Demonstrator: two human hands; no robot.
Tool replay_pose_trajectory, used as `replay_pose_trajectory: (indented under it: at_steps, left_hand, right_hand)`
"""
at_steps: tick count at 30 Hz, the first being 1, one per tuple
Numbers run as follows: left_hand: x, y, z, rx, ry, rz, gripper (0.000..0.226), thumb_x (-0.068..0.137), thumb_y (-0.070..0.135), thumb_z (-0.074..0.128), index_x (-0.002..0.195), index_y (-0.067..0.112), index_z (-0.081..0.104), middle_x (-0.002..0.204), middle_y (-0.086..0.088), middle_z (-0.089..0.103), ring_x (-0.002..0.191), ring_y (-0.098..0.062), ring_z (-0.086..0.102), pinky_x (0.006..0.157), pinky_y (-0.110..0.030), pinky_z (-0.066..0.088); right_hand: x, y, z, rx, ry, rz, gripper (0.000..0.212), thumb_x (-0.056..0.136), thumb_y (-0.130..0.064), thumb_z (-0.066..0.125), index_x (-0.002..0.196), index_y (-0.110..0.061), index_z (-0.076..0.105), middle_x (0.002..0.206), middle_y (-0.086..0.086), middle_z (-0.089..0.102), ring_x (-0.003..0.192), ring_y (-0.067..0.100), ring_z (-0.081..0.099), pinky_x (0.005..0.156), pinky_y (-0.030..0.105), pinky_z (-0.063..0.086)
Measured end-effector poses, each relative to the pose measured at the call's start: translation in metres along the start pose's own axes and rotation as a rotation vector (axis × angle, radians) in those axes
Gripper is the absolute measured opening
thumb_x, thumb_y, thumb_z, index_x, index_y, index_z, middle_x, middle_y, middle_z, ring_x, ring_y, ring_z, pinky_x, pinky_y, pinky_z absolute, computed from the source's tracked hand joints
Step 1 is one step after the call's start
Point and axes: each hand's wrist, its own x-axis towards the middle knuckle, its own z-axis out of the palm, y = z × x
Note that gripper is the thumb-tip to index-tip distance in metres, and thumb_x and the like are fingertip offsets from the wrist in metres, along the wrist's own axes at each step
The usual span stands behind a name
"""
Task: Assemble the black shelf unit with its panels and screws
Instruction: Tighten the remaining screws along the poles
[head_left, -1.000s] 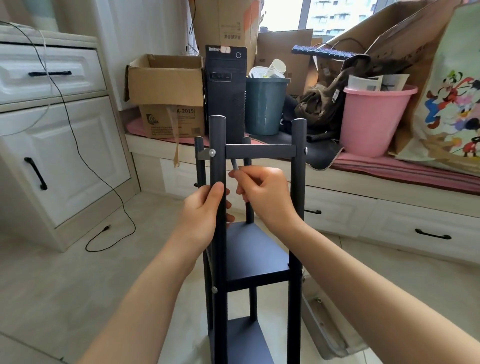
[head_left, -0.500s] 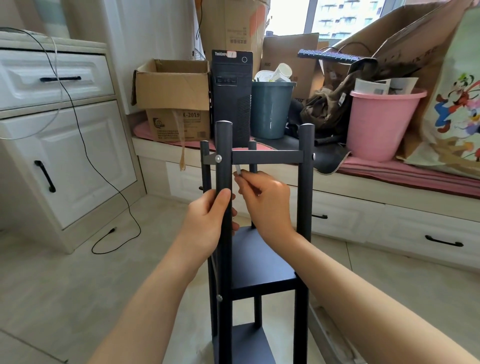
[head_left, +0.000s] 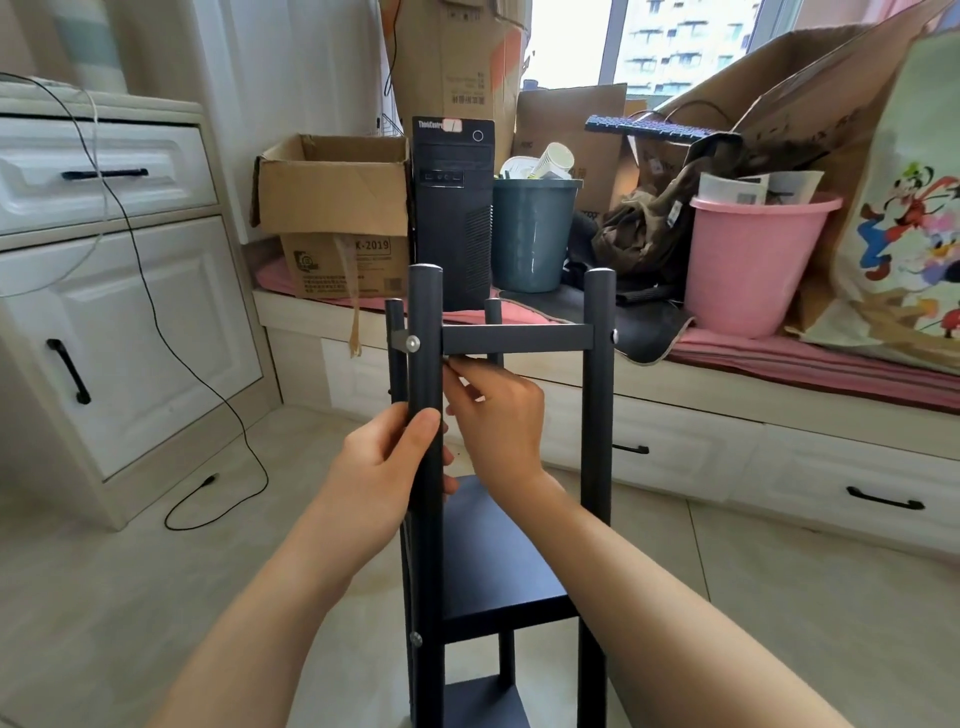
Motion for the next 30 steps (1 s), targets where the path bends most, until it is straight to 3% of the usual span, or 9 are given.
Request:
replay_pose_trajectory:
  at_steps: [4, 9, 12, 19, 22, 25, 30]
  left_hand:
    - [0.002, 0.001, 0.001, -0.004, 0.007, 0.003, 0.029, 0.102, 0.039, 0.047, 0.100, 0.017, 0.066, 0.077, 0.001, 0.070, 0.071, -0.019, 0.072, 0.067, -0.029, 0.061]
    - [0.001, 0.005, 0.003, -0.014, 0.014, -0.002, 0.030, 0.104, 0.033, 0.046, 0.101, 0.010, 0.065, 0.080, -0.008, 0.069, 0.068, -0.021, 0.071, 0.066, -0.034, 0.062]
    - [0.000, 0.005, 0.003, 0.001, 0.017, 0.002, 0.030, 0.104, 0.034, 0.046, 0.102, 0.011, 0.064, 0.080, -0.006, 0.069, 0.069, -0.020, 0.071, 0.068, -0.035, 0.062]
    - [0.001, 0.002, 0.003, 0.038, 0.020, 0.005, 0.030, 0.103, 0.039, 0.046, 0.103, 0.016, 0.065, 0.080, 0.000, 0.071, 0.072, -0.018, 0.073, 0.066, -0.029, 0.061]
    - [0.001, 0.002, 0.003, 0.040, 0.025, 0.004, 0.030, 0.103, 0.039, 0.046, 0.103, 0.016, 0.065, 0.079, -0.001, 0.071, 0.071, -0.018, 0.072, 0.066, -0.030, 0.060]
    - [0.001, 0.001, 0.003, 0.040, 0.025, -0.003, 0.030, 0.103, 0.039, 0.046, 0.102, 0.017, 0.065, 0.079, -0.001, 0.071, 0.071, -0.018, 0.073, 0.065, -0.028, 0.060]
    - [0.001, 0.000, 0.001, 0.069, 0.017, 0.012, 0.030, 0.103, 0.040, 0.045, 0.102, 0.018, 0.065, 0.081, 0.002, 0.071, 0.074, -0.017, 0.074, 0.063, -0.022, 0.058]
  right_hand:
    - [0.000, -0.002, 0.007, -0.003, 0.048, 0.006, 0.017, 0.089, -0.020, 0.068, 0.078, -0.010, 0.076, 0.069, 0.001, 0.072, 0.059, 0.012, 0.059, 0.060, 0.010, 0.036]
    - [-0.004, -0.002, 0.003, 0.004, 0.009, 0.064, 0.016, 0.092, -0.018, 0.067, 0.081, -0.009, 0.075, 0.071, 0.001, 0.071, 0.056, 0.011, 0.056, 0.060, 0.003, 0.030]
    - [-0.006, -0.005, -0.008, 0.034, -0.070, 0.085, 0.014, 0.091, -0.010, 0.066, 0.079, -0.007, 0.072, 0.069, 0.001, 0.067, 0.059, 0.004, 0.044, 0.061, 0.003, 0.031]
    - [-0.006, -0.014, -0.039, 0.069, -0.278, 0.148, 0.017, 0.095, -0.010, 0.061, 0.084, -0.006, 0.073, 0.069, -0.012, 0.054, 0.059, -0.003, 0.047, 0.062, 0.003, 0.035]
    - [-0.004, -0.016, -0.049, 0.056, -0.346, 0.163, 0.017, 0.096, -0.010, 0.060, 0.090, -0.005, 0.075, 0.071, -0.009, 0.060, 0.061, 0.002, 0.052, 0.062, 0.005, 0.037]
    - [0.003, -0.018, -0.055, 0.064, -0.359, 0.179, 0.017, 0.096, -0.011, 0.060, 0.091, -0.006, 0.076, 0.074, 0.000, 0.070, 0.066, 0.011, 0.060, 0.063, 0.017, 0.048]
    - [0.010, -0.024, -0.061, 0.010, -0.396, 0.168, 0.016, 0.094, -0.013, 0.063, 0.086, -0.008, 0.076, 0.059, -0.016, 0.054, 0.055, -0.005, 0.054, 0.059, 0.002, 0.036]
